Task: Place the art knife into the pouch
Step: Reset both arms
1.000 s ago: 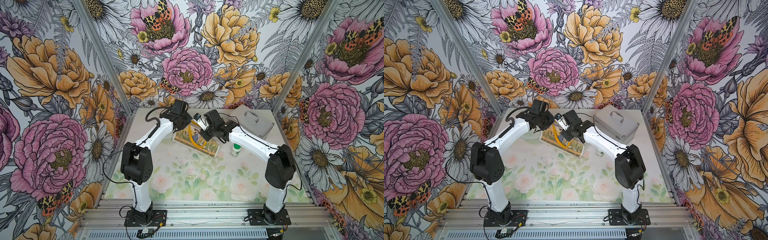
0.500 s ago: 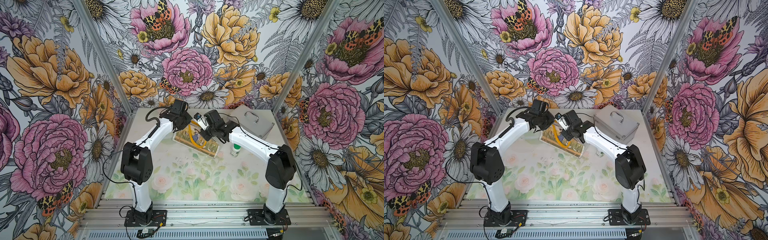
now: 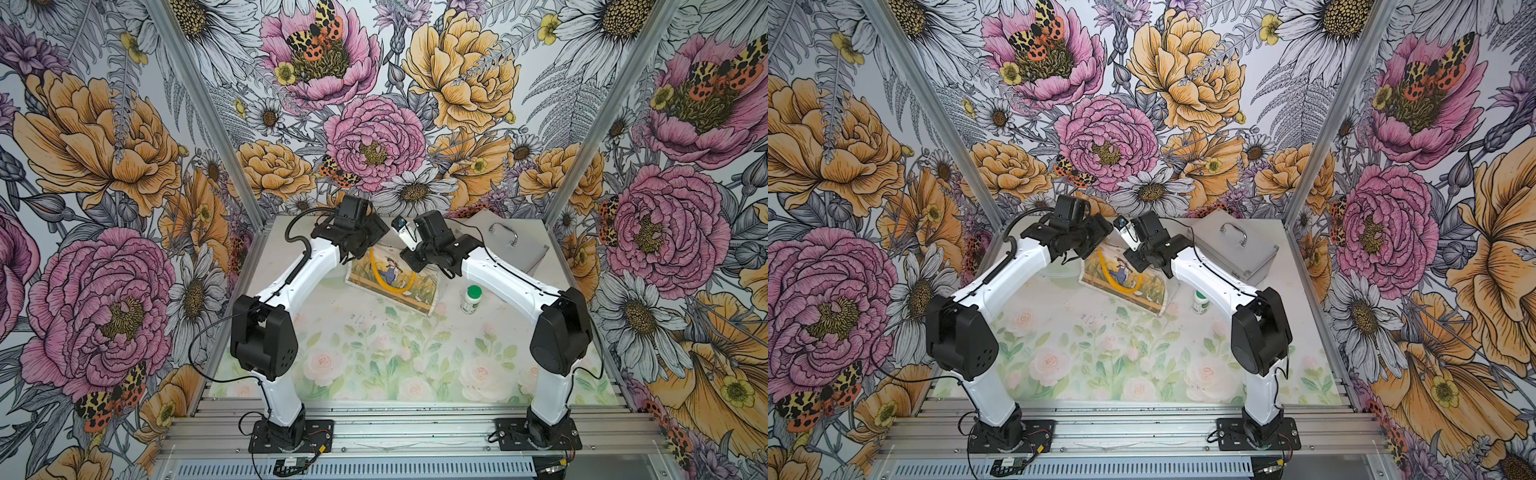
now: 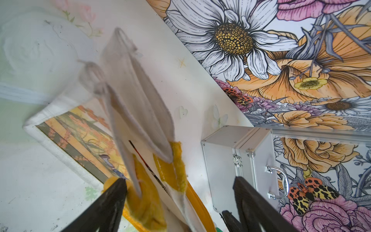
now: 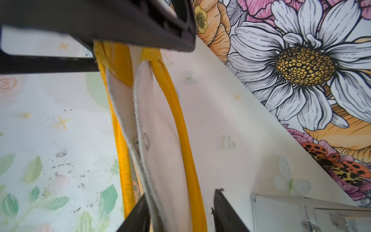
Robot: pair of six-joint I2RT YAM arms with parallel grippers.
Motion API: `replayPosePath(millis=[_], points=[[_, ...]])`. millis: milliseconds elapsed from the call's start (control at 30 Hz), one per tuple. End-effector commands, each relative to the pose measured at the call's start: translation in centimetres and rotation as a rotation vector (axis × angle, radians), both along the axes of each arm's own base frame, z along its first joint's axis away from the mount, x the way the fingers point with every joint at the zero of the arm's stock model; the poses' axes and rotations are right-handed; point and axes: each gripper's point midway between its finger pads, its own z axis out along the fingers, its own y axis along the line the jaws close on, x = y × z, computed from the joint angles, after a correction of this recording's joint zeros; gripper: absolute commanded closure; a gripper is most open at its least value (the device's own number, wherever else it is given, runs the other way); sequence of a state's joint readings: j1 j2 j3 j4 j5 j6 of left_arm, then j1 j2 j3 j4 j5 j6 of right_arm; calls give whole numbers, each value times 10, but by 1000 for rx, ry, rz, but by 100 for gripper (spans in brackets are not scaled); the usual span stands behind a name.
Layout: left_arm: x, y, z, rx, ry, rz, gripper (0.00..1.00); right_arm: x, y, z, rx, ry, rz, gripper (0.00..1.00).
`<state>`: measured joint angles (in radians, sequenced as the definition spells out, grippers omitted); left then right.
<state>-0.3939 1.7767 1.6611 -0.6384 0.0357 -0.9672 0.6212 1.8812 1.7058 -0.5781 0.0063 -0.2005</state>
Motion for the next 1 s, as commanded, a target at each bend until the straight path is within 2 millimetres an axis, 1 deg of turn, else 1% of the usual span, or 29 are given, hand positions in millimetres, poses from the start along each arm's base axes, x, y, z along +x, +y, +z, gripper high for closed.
replayPosePath(millis=[0,133,200,233,300,367,433,467,533,567,600,667,700,767,833,933,967], points=[[-1,9,23,-13,-62,-5,12,-2,2,45,89,-71,21,43],[-4,23,27,-7,-72,12,9,-5,-3,62,113,-94,12,38],[-6,32,29,4,-81,17,5,-6,-8,73,139,-103,2,34],[-8,38,31,13,-87,21,2,-7,-13,79,156,-104,-10,31],[-11,50,35,34,-105,18,1,-6,-25,88,186,-105,-43,24],[-15,62,43,73,-139,-10,1,-3,-43,101,223,-114,-106,19],[-21,72,56,143,-199,-56,1,-2,-64,111,262,-117,-173,16],[-25,79,63,197,-232,-71,1,-1,-77,117,275,-126,-217,15],[-35,94,72,301,-280,-85,1,1,-104,121,271,-149,-310,14],[-39,102,74,338,-293,-86,1,2,-118,120,260,-161,-361,14],[-45,111,76,370,-306,-92,1,3,-135,117,236,-176,-435,14],[-55,131,73,446,-310,-73,1,1,-170,106,191,-195,-582,14],[-61,144,70,510,-313,-50,1,-2,-189,98,165,-201,-662,14],[-72,170,65,635,-328,15,1,-12,-221,82,121,-209,-798,14],[-80,189,55,714,-360,42,1,-26,-253,64,105,-213,-938,14],[-92,211,37,759,-394,86,1,-52,-304,46,145,-227,-1165,10],[-96,216,30,762,-402,103,1,-58,-316,41,172,-223,-1209,9]])
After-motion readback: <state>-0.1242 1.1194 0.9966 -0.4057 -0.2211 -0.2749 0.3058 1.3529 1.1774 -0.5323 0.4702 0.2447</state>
